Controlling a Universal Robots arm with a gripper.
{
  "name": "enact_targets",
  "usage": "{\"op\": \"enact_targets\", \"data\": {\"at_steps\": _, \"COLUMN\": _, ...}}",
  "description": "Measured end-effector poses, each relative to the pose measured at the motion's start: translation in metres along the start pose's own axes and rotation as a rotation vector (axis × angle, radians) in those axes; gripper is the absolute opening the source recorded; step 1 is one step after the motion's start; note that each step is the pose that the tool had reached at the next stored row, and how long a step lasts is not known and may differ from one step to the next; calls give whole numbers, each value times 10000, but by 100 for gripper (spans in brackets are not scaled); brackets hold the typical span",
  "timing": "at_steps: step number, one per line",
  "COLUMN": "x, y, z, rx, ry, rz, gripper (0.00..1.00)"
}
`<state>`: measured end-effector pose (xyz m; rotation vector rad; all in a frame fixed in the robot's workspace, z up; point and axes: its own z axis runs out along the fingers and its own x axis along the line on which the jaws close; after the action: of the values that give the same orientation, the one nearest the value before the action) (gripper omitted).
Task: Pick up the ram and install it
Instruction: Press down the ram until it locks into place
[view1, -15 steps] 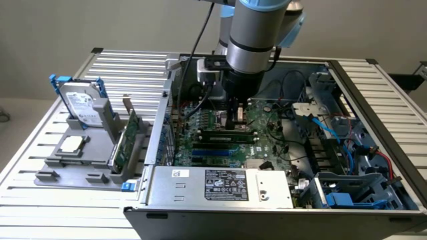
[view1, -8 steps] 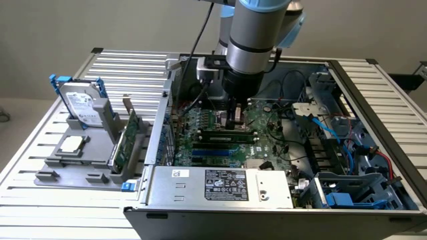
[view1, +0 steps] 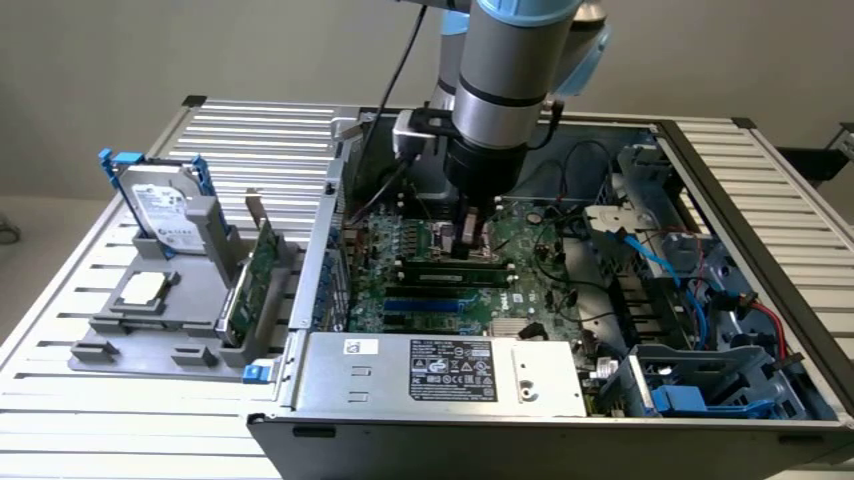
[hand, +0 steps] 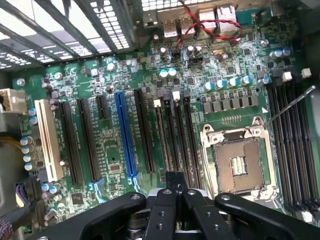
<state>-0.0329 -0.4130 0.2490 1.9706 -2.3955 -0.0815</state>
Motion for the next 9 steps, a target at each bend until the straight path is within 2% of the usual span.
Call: {"op": "enact_targets", "data": {"at_steps": 9, "x": 0, "y": 0, "z": 5, "rx": 8, "ry": -73, "rz": 1378, "gripper": 11}}
